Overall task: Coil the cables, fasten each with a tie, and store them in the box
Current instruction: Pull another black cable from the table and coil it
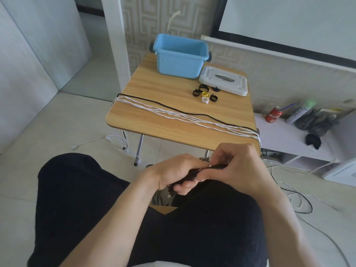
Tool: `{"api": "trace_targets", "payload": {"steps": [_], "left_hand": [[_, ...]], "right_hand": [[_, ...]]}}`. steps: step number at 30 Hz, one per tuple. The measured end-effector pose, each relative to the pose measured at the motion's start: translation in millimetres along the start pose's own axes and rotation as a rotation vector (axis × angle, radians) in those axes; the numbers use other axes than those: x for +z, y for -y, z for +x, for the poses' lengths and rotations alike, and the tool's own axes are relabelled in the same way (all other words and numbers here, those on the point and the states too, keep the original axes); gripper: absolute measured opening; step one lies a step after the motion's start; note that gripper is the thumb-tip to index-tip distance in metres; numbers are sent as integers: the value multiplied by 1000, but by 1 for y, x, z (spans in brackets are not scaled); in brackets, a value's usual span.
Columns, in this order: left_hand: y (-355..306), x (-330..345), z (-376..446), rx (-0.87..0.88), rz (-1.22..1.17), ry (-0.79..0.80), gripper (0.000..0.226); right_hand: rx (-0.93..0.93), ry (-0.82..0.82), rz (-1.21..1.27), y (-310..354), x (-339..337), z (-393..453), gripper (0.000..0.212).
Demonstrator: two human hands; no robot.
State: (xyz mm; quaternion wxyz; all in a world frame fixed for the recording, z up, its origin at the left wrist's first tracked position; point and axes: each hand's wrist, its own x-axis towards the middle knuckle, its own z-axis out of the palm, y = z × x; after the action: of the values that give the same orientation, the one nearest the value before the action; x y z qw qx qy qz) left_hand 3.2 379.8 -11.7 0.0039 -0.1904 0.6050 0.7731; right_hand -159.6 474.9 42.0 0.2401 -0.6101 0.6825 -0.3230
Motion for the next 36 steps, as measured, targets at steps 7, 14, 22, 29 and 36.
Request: {"api": "trace_targets", "payload": {"steps": [7, 14, 22, 29, 36], "left_hand": [[9, -16, -5, -125, -329, 274, 40], [7, -16, -7, -84, -175, 181, 31], [5, -15, -3, -13, -235, 65, 28], [18, -43, -11, 279, -993, 354, 29], [23, -38, -4, 541, -1175, -193, 36]], "right_hand": [[58, 19, 335, -37, 2, 9, 58], [-47, -33, 355, -37, 6, 9, 27], [53, -435, 314, -27, 14, 22, 36], [71, -98, 227, -59, 18, 27, 21], [155, 12, -18, -70, 26, 24, 27]]}}
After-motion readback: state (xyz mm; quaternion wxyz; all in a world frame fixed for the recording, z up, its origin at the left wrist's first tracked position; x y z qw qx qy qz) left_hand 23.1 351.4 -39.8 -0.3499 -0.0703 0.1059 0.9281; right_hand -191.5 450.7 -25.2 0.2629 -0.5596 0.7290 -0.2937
